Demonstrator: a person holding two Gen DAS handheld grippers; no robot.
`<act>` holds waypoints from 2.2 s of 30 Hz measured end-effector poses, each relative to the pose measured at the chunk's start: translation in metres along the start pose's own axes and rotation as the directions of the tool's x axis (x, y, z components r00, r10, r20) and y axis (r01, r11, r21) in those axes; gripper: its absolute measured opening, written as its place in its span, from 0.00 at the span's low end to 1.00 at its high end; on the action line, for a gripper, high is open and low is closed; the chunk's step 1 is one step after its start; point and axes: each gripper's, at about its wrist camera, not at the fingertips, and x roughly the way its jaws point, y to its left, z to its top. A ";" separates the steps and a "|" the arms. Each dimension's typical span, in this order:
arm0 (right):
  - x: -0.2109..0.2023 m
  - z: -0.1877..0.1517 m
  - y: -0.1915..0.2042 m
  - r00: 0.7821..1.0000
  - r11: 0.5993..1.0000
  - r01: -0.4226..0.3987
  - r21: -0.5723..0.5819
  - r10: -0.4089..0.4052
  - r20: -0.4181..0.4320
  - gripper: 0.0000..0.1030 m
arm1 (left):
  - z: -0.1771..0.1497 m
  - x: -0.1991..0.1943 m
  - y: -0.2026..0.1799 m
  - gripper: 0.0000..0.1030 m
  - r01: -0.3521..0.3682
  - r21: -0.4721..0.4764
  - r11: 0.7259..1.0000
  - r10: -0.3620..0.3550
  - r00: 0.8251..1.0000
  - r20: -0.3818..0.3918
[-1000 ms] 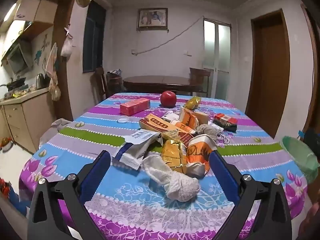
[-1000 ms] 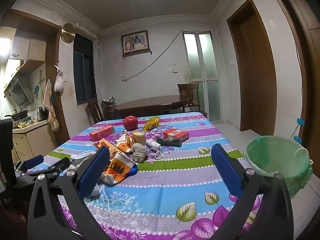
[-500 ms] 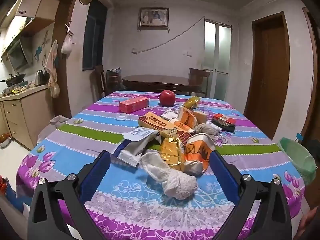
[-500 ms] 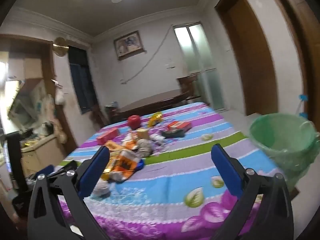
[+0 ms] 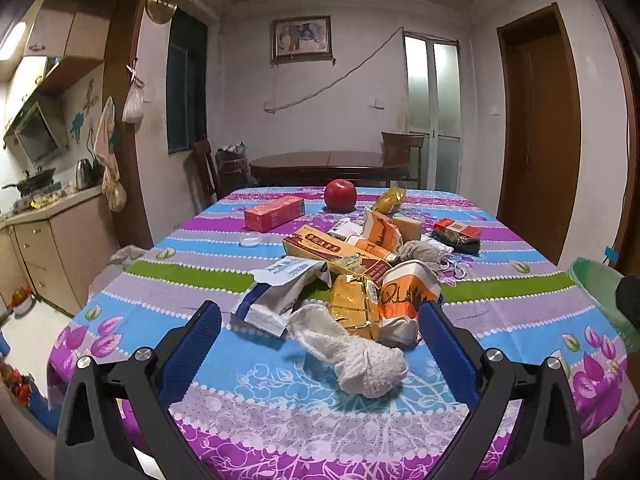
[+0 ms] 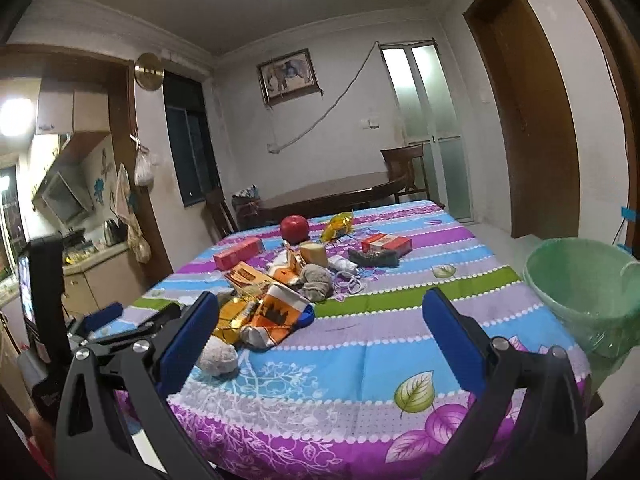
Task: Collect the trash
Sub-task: 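Move both tools over the table toward the pile of trash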
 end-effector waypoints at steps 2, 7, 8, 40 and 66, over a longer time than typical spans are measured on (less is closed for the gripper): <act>0.003 -0.001 0.002 1.000 1.000 -0.009 -0.019 0.009 -0.017 0.95 | 0.000 0.001 -0.001 0.95 -0.006 0.006 1.000 0.006 1.000 0.006; 0.001 0.000 0.003 1.000 0.999 0.005 -0.036 -0.005 0.000 0.95 | 0.001 0.000 -0.002 0.95 -0.031 0.019 0.999 0.031 0.999 0.013; 0.000 0.000 0.003 1.000 0.999 0.005 -0.038 -0.005 0.007 0.95 | 0.001 0.001 -0.003 0.95 -0.036 0.020 0.999 0.036 0.999 0.011; 0.091 0.026 -0.028 0.997 1.000 0.027 -0.003 -0.027 -0.075 0.95 | 0.032 0.087 0.120 0.95 -0.371 -0.083 0.925 0.370 0.929 -0.033; 0.131 0.018 -0.053 0.975 0.993 -0.035 0.114 0.059 -0.212 0.95 | 0.017 0.139 0.139 0.95 -0.383 -0.075 0.921 0.367 0.916 -0.164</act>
